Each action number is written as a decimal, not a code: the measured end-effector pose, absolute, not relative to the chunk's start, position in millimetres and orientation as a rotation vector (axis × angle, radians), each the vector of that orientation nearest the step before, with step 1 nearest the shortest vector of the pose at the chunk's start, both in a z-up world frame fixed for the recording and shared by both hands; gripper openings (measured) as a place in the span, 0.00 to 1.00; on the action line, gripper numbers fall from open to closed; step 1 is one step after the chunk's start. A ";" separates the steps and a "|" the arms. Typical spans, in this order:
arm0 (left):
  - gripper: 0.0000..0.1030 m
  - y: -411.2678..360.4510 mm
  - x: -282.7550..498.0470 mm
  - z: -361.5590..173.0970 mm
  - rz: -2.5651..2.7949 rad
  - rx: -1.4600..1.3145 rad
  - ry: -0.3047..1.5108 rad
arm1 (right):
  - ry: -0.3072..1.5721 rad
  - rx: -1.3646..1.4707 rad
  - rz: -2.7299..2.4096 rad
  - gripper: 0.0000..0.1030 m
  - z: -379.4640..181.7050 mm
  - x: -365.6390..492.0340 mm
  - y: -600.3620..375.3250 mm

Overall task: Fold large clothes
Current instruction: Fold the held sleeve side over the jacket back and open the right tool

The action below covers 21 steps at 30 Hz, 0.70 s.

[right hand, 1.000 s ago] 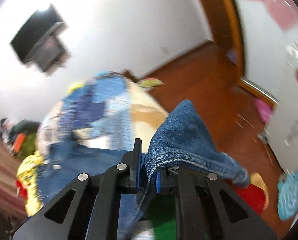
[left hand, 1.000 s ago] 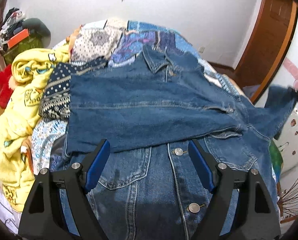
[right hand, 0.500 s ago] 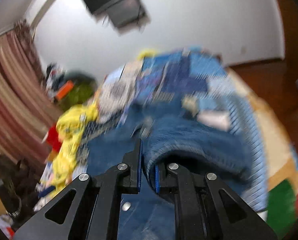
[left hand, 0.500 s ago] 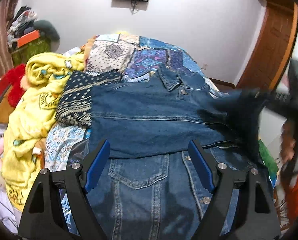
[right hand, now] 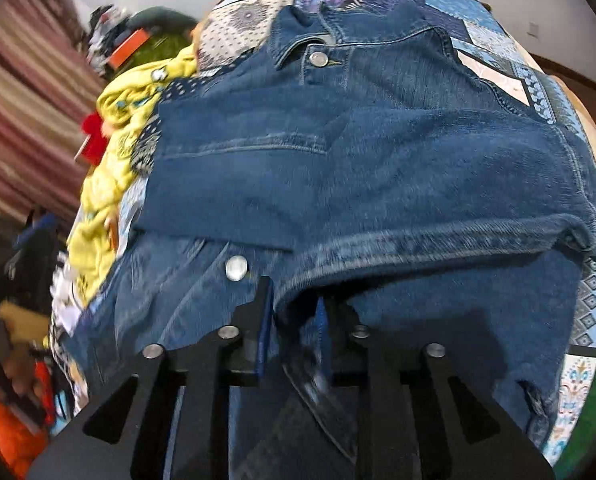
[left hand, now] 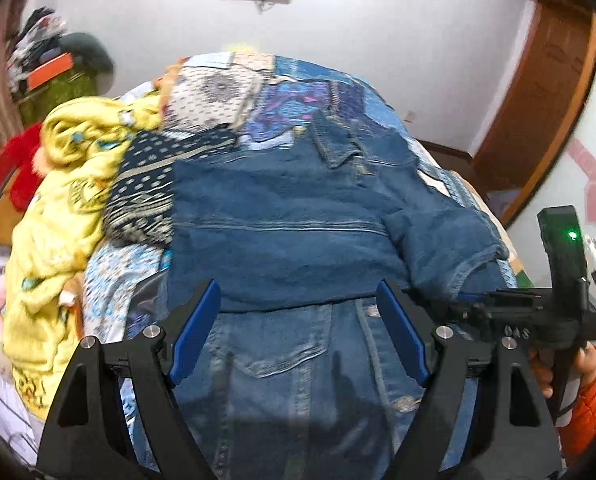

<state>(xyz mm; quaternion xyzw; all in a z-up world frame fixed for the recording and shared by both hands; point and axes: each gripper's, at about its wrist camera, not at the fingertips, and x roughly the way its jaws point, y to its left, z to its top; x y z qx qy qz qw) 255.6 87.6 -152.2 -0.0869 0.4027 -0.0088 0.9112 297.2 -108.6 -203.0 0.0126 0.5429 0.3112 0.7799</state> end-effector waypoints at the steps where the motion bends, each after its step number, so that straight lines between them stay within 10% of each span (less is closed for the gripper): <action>1: 0.77 80.9 259.5 -150.6 -0.029 -0.167 0.840 | 1.161 0.032 0.679 0.36 -197.3 292.7 -117.0; 7: 0.77 24.2 295.3 -137.0 -0.134 -0.071 0.861 | 1.022 0.058 0.567 0.54 -177.8 281.1 -164.5; 21: 0.77 -133.7 369.7 -184.9 -0.356 0.306 0.972 | 1.047 0.102 0.253 0.61 -205.4 300.0 -259.1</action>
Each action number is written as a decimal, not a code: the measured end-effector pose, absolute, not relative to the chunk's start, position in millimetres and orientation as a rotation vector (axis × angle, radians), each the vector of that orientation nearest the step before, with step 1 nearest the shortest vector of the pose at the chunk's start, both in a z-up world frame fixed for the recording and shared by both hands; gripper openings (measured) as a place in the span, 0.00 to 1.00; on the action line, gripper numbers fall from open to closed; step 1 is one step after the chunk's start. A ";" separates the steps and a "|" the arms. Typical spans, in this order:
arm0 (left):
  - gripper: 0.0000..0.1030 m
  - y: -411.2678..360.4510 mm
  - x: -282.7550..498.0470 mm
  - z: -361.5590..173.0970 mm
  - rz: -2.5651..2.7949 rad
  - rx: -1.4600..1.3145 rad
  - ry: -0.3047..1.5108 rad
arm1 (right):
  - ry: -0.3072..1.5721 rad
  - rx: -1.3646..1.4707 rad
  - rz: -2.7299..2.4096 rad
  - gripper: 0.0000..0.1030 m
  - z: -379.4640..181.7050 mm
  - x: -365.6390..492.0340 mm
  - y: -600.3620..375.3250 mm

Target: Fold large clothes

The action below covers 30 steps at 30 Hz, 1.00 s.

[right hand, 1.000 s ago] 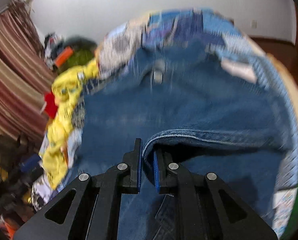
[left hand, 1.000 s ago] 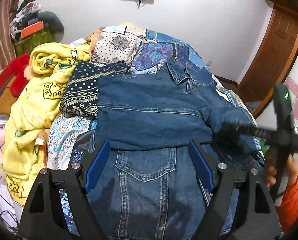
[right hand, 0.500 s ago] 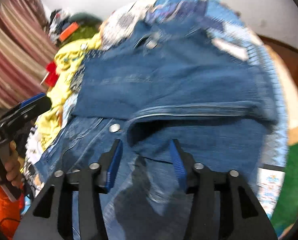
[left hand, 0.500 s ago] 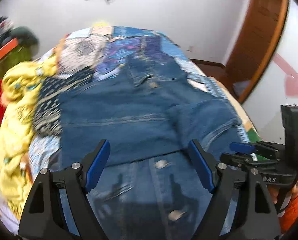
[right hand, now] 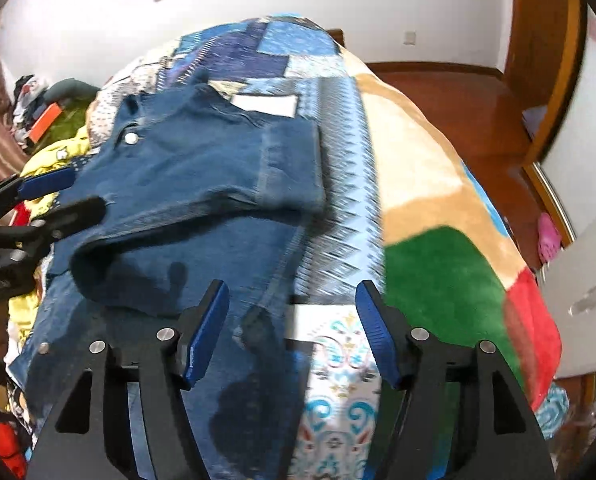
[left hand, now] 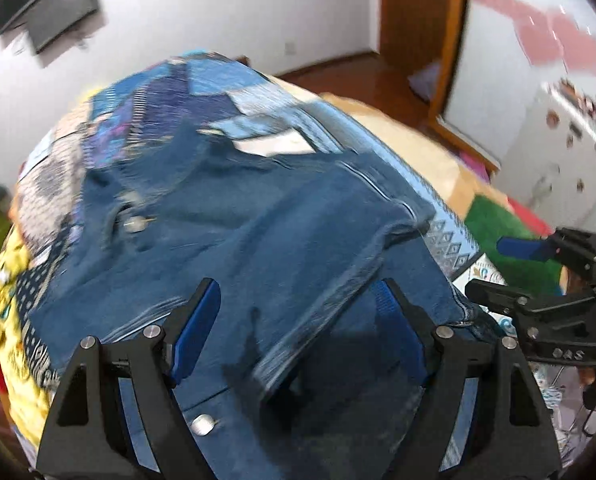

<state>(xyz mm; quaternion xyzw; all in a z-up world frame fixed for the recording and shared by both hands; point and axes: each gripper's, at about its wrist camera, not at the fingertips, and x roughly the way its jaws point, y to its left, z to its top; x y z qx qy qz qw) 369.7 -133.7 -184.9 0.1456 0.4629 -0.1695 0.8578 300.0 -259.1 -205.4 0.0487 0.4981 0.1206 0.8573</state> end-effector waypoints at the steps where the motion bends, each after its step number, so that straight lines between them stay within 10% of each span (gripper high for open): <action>1: 0.77 -139.8 373.6 -192.0 -0.362 0.327 0.986 | 1.053 0.105 0.251 0.61 -208.5 301.1 -260.3; 10: 0.74 -189.7 388.2 -241.2 -0.366 0.608 0.949 | 1.102 0.114 0.243 0.62 -227.7 304.4 -263.5; 19: 0.12 -160.8 420.1 -217.2 -0.367 0.412 0.952 | 1.104 0.082 0.233 0.65 -227.8 303.8 -263.6; 30: 0.06 -12.2 406.4 -118.9 -0.259 0.026 0.790 | 1.013 0.080 0.299 0.70 -197.6 320.4 -230.8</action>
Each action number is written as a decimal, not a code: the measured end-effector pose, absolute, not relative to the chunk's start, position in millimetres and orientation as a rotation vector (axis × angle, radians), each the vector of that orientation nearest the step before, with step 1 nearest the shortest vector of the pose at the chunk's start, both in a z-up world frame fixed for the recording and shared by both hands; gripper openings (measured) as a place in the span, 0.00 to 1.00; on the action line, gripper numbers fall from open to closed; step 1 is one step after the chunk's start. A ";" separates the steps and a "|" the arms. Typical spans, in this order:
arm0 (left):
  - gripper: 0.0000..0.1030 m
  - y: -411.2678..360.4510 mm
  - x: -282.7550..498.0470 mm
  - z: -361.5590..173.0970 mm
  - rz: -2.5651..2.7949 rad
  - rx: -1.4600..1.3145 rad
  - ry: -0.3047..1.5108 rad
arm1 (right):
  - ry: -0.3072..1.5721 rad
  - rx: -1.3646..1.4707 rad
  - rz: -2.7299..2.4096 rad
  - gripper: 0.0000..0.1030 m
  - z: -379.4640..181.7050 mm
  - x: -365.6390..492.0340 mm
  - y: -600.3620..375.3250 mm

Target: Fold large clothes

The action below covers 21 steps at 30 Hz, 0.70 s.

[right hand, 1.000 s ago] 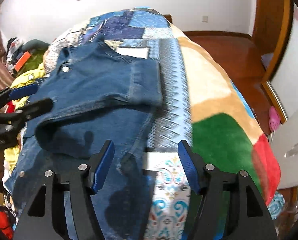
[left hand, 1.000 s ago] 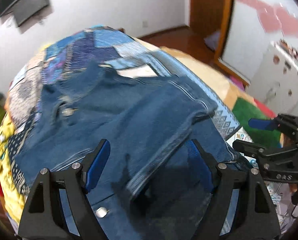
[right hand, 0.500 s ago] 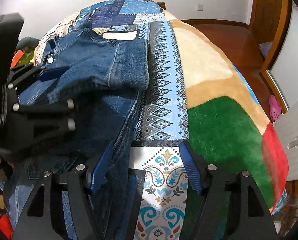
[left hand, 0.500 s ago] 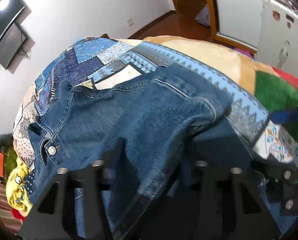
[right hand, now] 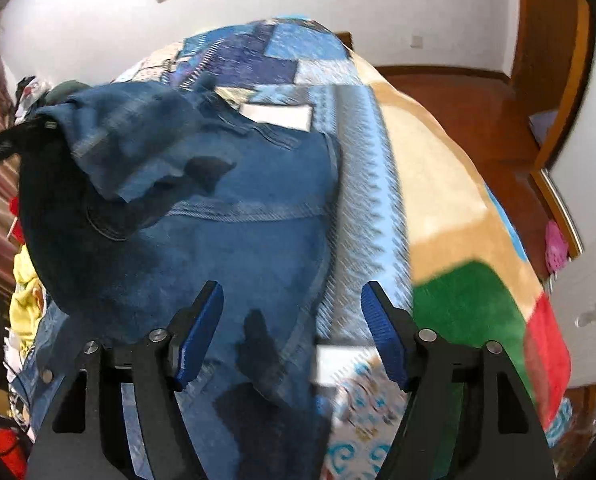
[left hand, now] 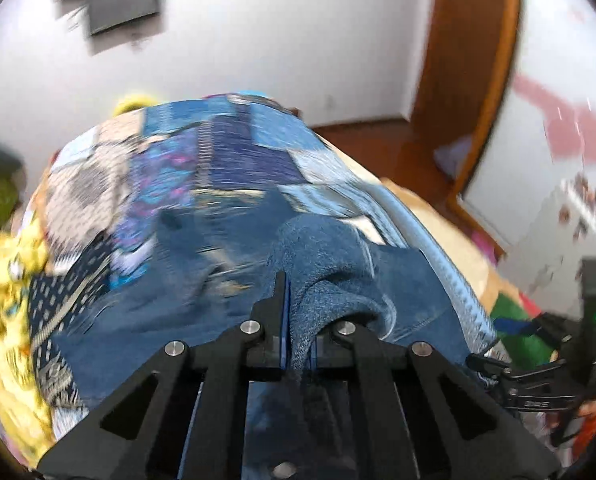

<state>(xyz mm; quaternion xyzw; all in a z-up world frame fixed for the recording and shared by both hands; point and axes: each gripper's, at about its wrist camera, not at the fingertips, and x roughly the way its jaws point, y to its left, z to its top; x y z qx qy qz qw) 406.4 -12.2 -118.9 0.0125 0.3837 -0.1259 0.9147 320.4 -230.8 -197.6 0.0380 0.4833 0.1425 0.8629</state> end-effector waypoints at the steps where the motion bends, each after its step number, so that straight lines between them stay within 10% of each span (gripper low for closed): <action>1: 0.06 7.3 401.6 -118.2 -0.234 -0.010 0.784 | 1.024 0.075 0.302 0.70 -201.7 322.8 -225.7; 9: 0.12 131.0 357.8 -202.4 -0.057 -0.234 0.967 | 1.142 0.032 0.306 0.71 -242.3 327.2 -201.5; 17: 0.47 186.4 307.7 -261.5 0.025 -0.435 1.020 | 1.143 -0.006 0.279 0.77 -243.3 325.7 -201.1; 21: 0.48 206.0 291.4 -262.8 0.070 -0.460 1.009 | 1.143 -0.023 0.264 0.78 -242.5 324.3 -196.8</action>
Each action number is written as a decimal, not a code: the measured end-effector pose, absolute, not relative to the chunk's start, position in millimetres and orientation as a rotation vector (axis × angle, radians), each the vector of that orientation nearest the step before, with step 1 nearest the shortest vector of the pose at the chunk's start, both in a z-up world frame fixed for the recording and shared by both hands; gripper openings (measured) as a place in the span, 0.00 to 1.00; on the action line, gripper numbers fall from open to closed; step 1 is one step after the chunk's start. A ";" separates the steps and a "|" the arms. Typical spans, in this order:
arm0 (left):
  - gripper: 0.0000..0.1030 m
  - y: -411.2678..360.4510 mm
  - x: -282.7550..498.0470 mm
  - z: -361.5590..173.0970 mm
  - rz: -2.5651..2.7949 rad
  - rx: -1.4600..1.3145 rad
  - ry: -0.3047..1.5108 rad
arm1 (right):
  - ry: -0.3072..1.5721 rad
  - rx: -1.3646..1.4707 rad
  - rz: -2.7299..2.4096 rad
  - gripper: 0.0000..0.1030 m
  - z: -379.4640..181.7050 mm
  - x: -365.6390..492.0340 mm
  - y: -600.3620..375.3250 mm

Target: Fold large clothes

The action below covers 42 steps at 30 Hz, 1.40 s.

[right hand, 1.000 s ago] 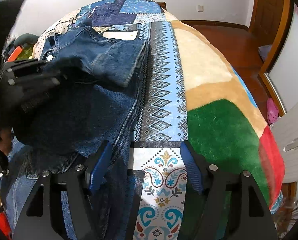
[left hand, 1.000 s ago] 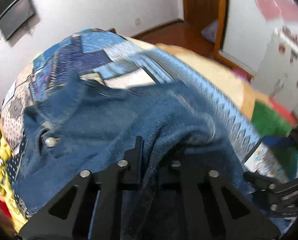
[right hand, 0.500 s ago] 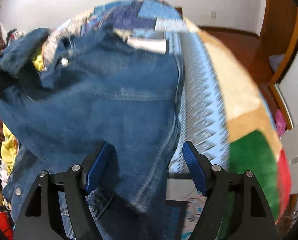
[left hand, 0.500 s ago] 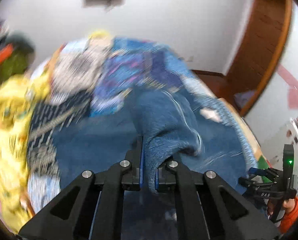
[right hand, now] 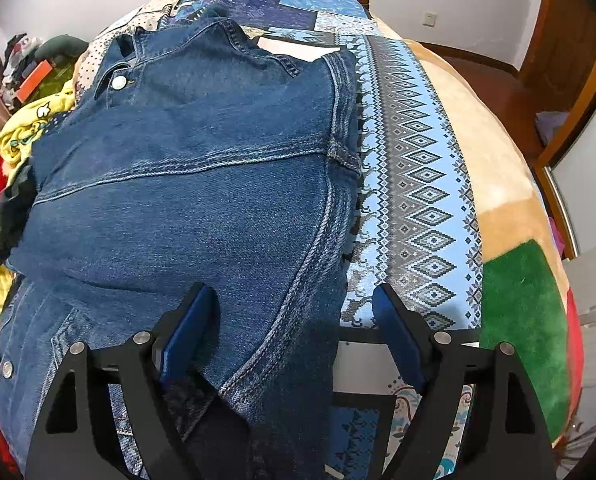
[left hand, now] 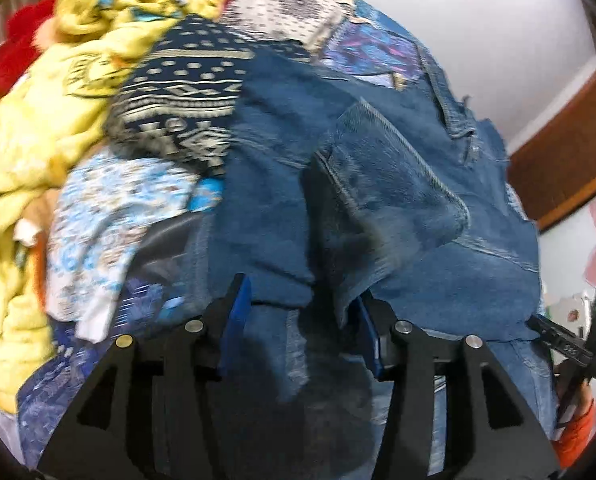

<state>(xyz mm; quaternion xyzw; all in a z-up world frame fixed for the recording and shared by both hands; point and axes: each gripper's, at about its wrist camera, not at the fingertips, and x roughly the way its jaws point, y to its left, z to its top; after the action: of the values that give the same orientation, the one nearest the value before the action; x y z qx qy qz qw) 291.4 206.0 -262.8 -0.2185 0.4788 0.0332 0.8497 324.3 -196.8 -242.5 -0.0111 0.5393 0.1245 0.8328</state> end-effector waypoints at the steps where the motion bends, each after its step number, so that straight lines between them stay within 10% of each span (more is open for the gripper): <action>1: 0.49 209.5 287.9 -264.2 0.076 -0.451 1.013 | 1.142 -0.027 0.260 0.78 -242.7 324.0 -196.6; 15: 0.53 235.7 277.5 -228.0 0.158 -0.303 0.974 | 1.127 -0.060 0.219 0.80 -222.0 331.9 -200.9; 23: 0.71 258.3 328.5 -209.4 0.165 -0.259 0.933 | 1.043 0.016 0.231 0.80 -187.9 361.5 -212.7; 42: 0.67 274.7 457.0 -273.4 0.022 -0.426 1.045 | 1.092 0.027 0.267 0.71 -228.6 438.6 -195.1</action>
<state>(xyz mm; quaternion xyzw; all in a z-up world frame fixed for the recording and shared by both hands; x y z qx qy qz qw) 457.0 274.7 -273.4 -0.2019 0.4952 0.0105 0.8449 438.6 -195.1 -228.6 0.0129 0.5177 0.1265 0.8460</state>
